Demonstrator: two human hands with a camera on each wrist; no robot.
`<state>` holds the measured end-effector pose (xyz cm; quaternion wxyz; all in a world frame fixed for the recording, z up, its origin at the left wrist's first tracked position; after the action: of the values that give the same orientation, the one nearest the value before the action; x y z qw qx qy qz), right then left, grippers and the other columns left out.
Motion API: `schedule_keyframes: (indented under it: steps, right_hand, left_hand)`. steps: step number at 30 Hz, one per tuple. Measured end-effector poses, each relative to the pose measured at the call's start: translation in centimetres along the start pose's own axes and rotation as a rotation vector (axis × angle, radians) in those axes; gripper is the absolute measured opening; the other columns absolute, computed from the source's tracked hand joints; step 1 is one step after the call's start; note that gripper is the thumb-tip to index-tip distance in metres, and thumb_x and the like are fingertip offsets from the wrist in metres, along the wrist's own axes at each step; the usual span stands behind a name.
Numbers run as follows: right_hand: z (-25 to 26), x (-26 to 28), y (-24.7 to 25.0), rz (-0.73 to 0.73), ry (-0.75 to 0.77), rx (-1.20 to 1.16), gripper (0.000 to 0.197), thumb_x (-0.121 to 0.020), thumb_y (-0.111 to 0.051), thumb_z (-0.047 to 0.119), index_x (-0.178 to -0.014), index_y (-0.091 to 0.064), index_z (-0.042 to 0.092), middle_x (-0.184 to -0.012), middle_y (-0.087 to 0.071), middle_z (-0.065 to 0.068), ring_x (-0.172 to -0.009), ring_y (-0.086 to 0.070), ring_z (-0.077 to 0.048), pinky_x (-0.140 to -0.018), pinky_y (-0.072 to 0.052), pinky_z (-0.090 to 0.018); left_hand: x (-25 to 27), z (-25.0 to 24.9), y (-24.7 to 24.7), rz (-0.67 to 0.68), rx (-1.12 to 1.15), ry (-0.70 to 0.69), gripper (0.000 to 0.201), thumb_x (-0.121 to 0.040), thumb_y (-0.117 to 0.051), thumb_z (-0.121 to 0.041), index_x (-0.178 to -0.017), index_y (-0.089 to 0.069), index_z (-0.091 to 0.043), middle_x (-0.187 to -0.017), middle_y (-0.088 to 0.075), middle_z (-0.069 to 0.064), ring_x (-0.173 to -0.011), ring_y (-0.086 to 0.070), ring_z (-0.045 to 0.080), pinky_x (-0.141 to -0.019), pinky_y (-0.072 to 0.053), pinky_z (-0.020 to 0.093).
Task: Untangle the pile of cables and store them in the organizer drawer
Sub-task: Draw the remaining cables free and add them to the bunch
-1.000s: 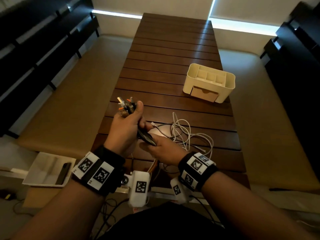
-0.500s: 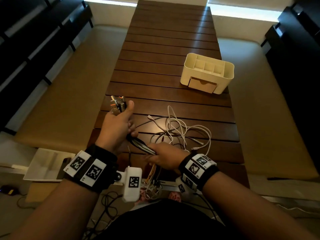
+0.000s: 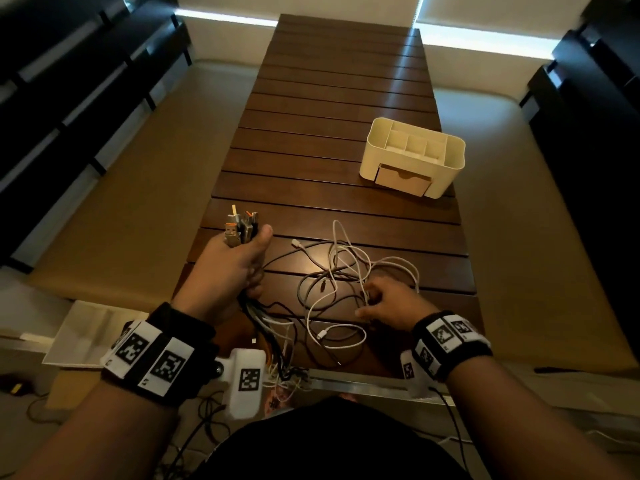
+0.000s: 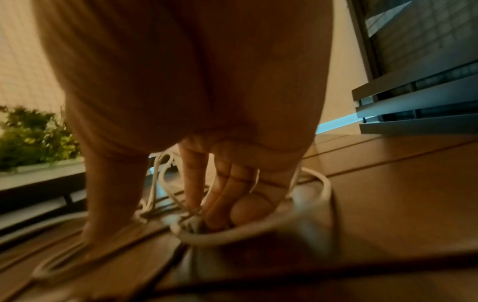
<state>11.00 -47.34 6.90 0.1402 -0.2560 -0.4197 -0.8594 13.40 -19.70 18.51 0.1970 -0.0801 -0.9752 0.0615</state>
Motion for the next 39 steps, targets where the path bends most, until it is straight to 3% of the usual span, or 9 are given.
schedule_keyframes:
  steps: [6,10,13,17,24,26,30,32,39]
  right_hand:
    - [1.3,-0.4,-1.8,-0.298,0.183,0.137,0.028,-0.089,-0.068,0.046,-0.099,-0.051,0.026,-0.101,-0.049,0.007,-0.089,-0.051,-0.014,-0.075,-0.043,-0.029]
    - [3.6,-0.4,-2.4,-0.338,0.401,0.157,0.037,-0.094,-0.062,0.037,-0.126,-0.051,0.023,-0.118,-0.054,0.005,-0.098,-0.058,-0.018,-0.081,-0.053,-0.039]
    - [5.0,-0.5,-3.0,-0.454,0.468,0.132,0.050,-0.091,-0.066,0.033,-0.135,-0.045,0.022,-0.122,-0.051,0.003,-0.092,-0.058,-0.017,-0.073,-0.052,-0.033]
    - [5.7,-0.8,-3.1,-0.603,0.455,0.083,0.067,-0.083,-0.074,0.027,-0.140,-0.040,0.016,-0.122,-0.037,0.003,-0.087,-0.051,-0.013,-0.069,-0.051,-0.028]
    - [6.0,-1.1,-1.9,-0.693,0.359,0.018,0.047,-0.085,-0.072,0.046,-0.119,-0.055,0.019,-0.111,-0.037,0.010,-0.090,-0.048,-0.010,-0.076,-0.049,-0.026]
    - [6.6,-0.6,-1.8,-0.607,0.468,-0.004,0.035,-0.088,-0.070,0.040,-0.114,-0.056,0.020,-0.105,-0.039,0.015,-0.084,-0.047,-0.004,-0.071,-0.044,-0.020]
    - [8.7,0.9,-2.4,0.101,0.434,0.072,0.033,-0.089,-0.070,0.045,-0.114,-0.064,0.026,-0.100,-0.058,0.018,-0.087,-0.054,0.002,-0.078,-0.050,-0.024]
    - [8.9,1.3,-3.1,0.309,0.359,0.120,0.047,-0.083,-0.075,0.048,-0.124,-0.061,0.030,-0.109,-0.065,0.015,-0.096,-0.058,-0.001,-0.085,-0.051,-0.026]
    - [7.4,1.3,-3.0,0.384,0.177,0.288,0.036,-0.086,-0.075,0.029,-0.121,-0.065,0.025,-0.117,-0.063,0.005,-0.107,-0.059,-0.017,-0.094,-0.050,-0.037]
  left_hand:
    - [-0.1,-0.6,0.6,-0.009,-0.005,-0.022,0.037,-0.101,-0.055,-0.029,-0.070,-0.037,-0.018,-0.055,-0.025,0.002,-0.041,-0.021,0.012,-0.044,-0.023,0.022]
    - [0.1,-0.7,1.2,-0.021,-0.015,-0.023,0.038,-0.101,-0.055,-0.029,-0.068,-0.038,-0.018,-0.055,-0.024,0.003,-0.042,-0.020,0.013,-0.045,-0.023,0.023]
    - [0.2,-0.8,1.6,-0.045,-0.014,-0.020,0.036,-0.100,-0.055,-0.029,-0.070,-0.039,-0.019,-0.055,-0.025,0.002,-0.042,-0.021,0.013,-0.044,-0.022,0.023]
    - [0.3,-0.7,2.3,-0.078,0.011,-0.011,0.034,-0.100,-0.056,-0.030,-0.071,-0.042,-0.020,-0.054,-0.026,0.000,-0.043,-0.021,0.012,-0.042,-0.022,0.021]
    - [0.1,-0.5,3.0,-0.101,0.031,0.000,0.032,-0.099,-0.057,-0.030,-0.072,-0.042,-0.019,-0.053,-0.029,-0.001,-0.041,-0.024,0.011,-0.042,-0.021,0.022]
    - [-0.1,-0.3,3.1,-0.096,0.032,-0.002,0.033,-0.099,-0.057,-0.030,-0.072,-0.042,-0.019,-0.053,-0.029,-0.001,-0.041,-0.023,0.011,-0.042,-0.022,0.022]
    - [-0.5,-0.3,3.1,-0.078,0.034,-0.001,0.033,-0.099,-0.057,-0.031,-0.072,-0.042,-0.019,-0.053,-0.029,-0.001,-0.041,-0.024,0.011,-0.042,-0.022,0.021]
    - [-0.5,-0.3,3.1,-0.075,0.034,0.000,0.033,-0.099,-0.057,-0.031,-0.072,-0.042,-0.019,-0.053,-0.029,-0.001,-0.041,-0.024,0.011,-0.043,-0.022,0.021]
    - [-0.1,-0.7,3.4,-0.068,0.034,-0.016,0.034,-0.099,-0.056,-0.030,-0.071,-0.041,-0.019,-0.053,-0.030,-0.001,-0.041,-0.024,0.011,-0.043,-0.021,0.022]
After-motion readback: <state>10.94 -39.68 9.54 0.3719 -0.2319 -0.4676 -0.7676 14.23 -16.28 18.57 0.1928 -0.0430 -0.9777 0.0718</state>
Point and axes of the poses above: each hand's wrist, its own x-axis away from the middle knuckle, its own y-axis out of the back of the hand, z = x × y, the point moved 1 cm from there along -x, towards the middle knuckle
